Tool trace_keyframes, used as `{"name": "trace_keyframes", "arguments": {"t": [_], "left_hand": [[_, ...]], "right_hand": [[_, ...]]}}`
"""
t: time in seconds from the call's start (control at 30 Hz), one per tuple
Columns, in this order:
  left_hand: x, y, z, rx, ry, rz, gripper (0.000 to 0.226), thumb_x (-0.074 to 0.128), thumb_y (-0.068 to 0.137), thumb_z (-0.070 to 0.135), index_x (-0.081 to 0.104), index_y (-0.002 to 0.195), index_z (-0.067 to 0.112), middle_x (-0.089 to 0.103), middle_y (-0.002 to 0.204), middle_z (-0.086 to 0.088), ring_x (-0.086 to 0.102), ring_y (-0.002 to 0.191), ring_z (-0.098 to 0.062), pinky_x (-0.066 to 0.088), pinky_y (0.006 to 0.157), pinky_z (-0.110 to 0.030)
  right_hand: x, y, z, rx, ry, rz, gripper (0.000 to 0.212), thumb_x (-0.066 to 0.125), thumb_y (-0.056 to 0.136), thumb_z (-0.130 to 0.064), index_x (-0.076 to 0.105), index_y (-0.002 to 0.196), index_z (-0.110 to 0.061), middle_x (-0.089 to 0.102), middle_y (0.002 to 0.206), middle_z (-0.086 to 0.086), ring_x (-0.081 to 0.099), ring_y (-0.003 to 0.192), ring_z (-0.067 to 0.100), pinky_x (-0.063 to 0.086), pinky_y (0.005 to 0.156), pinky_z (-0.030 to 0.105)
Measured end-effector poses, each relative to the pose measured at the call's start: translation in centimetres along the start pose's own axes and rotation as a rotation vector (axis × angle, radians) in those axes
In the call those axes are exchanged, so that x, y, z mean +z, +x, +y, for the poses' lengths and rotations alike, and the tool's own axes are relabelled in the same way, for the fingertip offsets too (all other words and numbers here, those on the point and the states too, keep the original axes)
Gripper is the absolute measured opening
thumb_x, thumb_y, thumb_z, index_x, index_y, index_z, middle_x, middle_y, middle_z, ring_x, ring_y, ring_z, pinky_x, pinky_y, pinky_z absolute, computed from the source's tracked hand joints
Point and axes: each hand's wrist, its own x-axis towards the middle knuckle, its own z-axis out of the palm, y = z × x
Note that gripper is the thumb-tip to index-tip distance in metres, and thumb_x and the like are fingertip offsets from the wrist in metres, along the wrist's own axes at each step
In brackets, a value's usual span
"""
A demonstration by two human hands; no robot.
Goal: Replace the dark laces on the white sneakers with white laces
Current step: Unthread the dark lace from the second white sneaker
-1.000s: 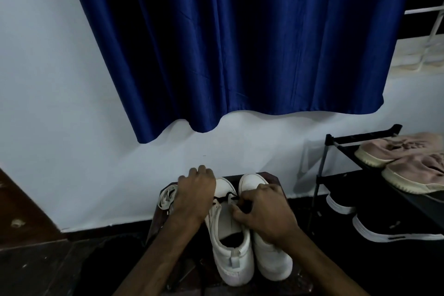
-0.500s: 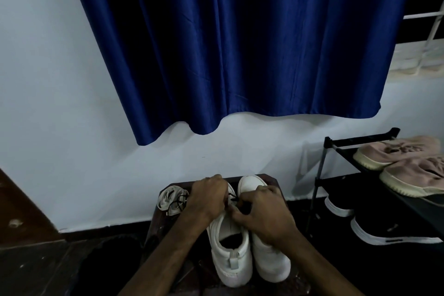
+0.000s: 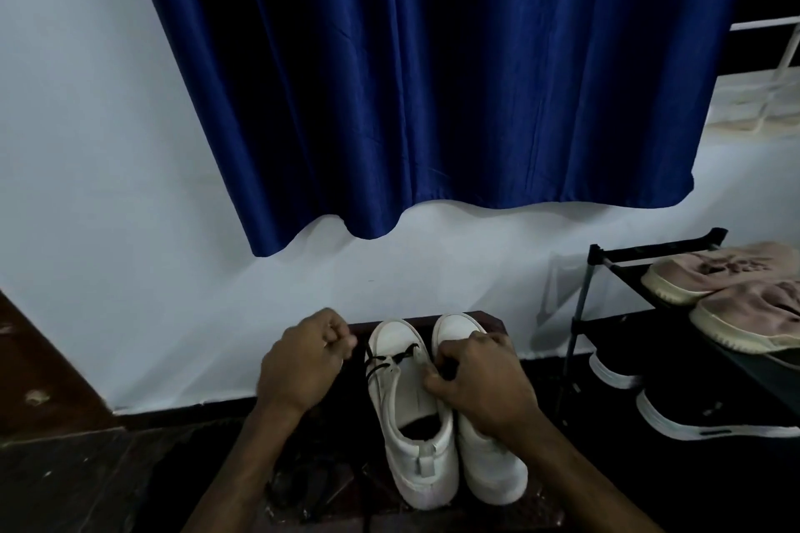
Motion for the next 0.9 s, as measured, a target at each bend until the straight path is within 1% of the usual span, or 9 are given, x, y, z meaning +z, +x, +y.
{"name": "trace_keyframes", "arguments": {"t": [0.1, 0.2, 0.27, 0.3, 0.4, 0.47, 0.53, 0.67, 0.9], "left_hand": [[0.4, -1.0, -1.3, -0.038, 0.266, -0.114, 0.014, 0.061, 0.089, 0.042, 0.058, 0.097, 0.030, 0.068, 0.102, 0.012, 0.063, 0.097, -0.016, 0.044, 0.079, -0.028], [1.7, -2.0, -2.0, 0.015, 0.398, -0.139, 0.026, 0.057, 0.091, 0.042, 0.056, 0.113, 0.027, 0.062, 0.119, 0.005, 0.058, 0.113, -0.020, 0.045, 0.089, -0.031], [2.9, -2.5, -2.1, 0.095, 0.203, -0.060, 0.022, 0.057, 0.093, 0.038, 0.057, 0.112, 0.026, 0.060, 0.116, 0.008, 0.056, 0.111, -0.016, 0.046, 0.090, -0.033], [3.6, -2.7, -2.0, 0.118, 0.045, -0.032, 0.020, 0.058, 0.093, 0.037, 0.058, 0.109, 0.027, 0.061, 0.112, 0.012, 0.057, 0.107, -0.012, 0.046, 0.089, -0.032], [5.8, -4.0, -1.2, 0.074, -0.401, -0.022, 0.019, 0.062, 0.091, 0.040, 0.057, 0.107, 0.032, 0.062, 0.105, 0.018, 0.059, 0.098, 0.001, 0.048, 0.084, -0.025], [7.1, -4.9, -0.6, 0.046, -0.621, 0.015, 0.024, 0.063, 0.090, 0.044, 0.057, 0.109, 0.031, 0.063, 0.107, 0.017, 0.060, 0.101, 0.001, 0.048, 0.086, -0.020], [8.6, -5.7, -0.8, 0.030, -0.768, 0.098, 0.034, 0.061, 0.086, 0.053, 0.056, 0.111, 0.030, 0.063, 0.109, 0.013, 0.060, 0.104, -0.005, 0.047, 0.087, -0.020], [10.5, -6.7, -2.6, 0.054, -0.768, 0.255, 0.042, 0.055, 0.084, 0.065, 0.050, 0.105, 0.028, 0.057, 0.100, 0.008, 0.058, 0.098, -0.014, 0.047, 0.085, -0.034], [10.2, -7.1, -2.6, 0.164, -0.688, 0.188, 0.051, 0.048, 0.084, 0.072, 0.047, 0.103, 0.025, 0.055, 0.095, 0.012, 0.059, 0.092, -0.010, 0.045, 0.077, -0.021]], "right_hand": [[-0.4, -0.1, -0.2, 0.004, 0.023, 0.008, 0.035, 0.047, 0.075, -0.058, 0.042, 0.058, -0.029, 0.034, 0.045, -0.012, 0.045, 0.061, 0.009, 0.040, 0.090, 0.034], [-0.4, -0.3, -0.4, 0.003, 0.016, 0.044, 0.034, 0.041, 0.072, -0.059, 0.042, 0.058, -0.028, 0.033, 0.045, -0.011, 0.054, 0.063, 0.014, 0.043, 0.086, 0.035], [-0.4, -0.3, -0.5, 0.021, 0.003, 0.038, 0.033, 0.038, 0.072, -0.060, 0.045, 0.062, -0.029, 0.044, 0.054, -0.011, 0.058, 0.074, 0.014, 0.043, 0.088, 0.038], [-0.5, -0.4, -0.6, 0.029, -0.010, 0.022, 0.033, 0.036, 0.073, -0.061, 0.049, 0.070, -0.031, 0.051, 0.066, -0.011, 0.057, 0.084, 0.013, 0.041, 0.091, 0.039], [-0.7, -0.2, -1.0, -0.044, -0.085, 0.013, 0.038, 0.038, 0.080, -0.055, 0.052, 0.110, -0.037, 0.052, 0.107, -0.014, 0.049, 0.107, 0.011, 0.039, 0.095, 0.041], [-0.7, 0.5, -1.6, -0.166, -0.123, 0.011, 0.037, 0.041, 0.085, -0.046, 0.052, 0.120, -0.039, 0.051, 0.114, -0.014, 0.049, 0.110, 0.011, 0.036, 0.097, 0.041], [-0.7, 1.6, -2.3, -0.224, -0.159, -0.082, 0.031, 0.044, 0.092, -0.040, 0.058, 0.119, -0.035, 0.051, 0.118, -0.011, 0.046, 0.116, 0.014, 0.032, 0.098, 0.040], [-0.3, 3.1, -3.4, -0.226, -0.225, -0.270, 0.029, 0.047, 0.093, -0.029, 0.062, 0.118, -0.031, 0.049, 0.121, -0.004, 0.043, 0.119, 0.019, 0.037, 0.095, 0.040], [0.2, 4.3, -3.5, -0.155, -0.162, -0.357, 0.029, 0.055, 0.083, -0.018, 0.066, 0.107, -0.029, 0.046, 0.116, -0.004, 0.048, 0.113, 0.019, 0.040, 0.089, 0.038]]}}
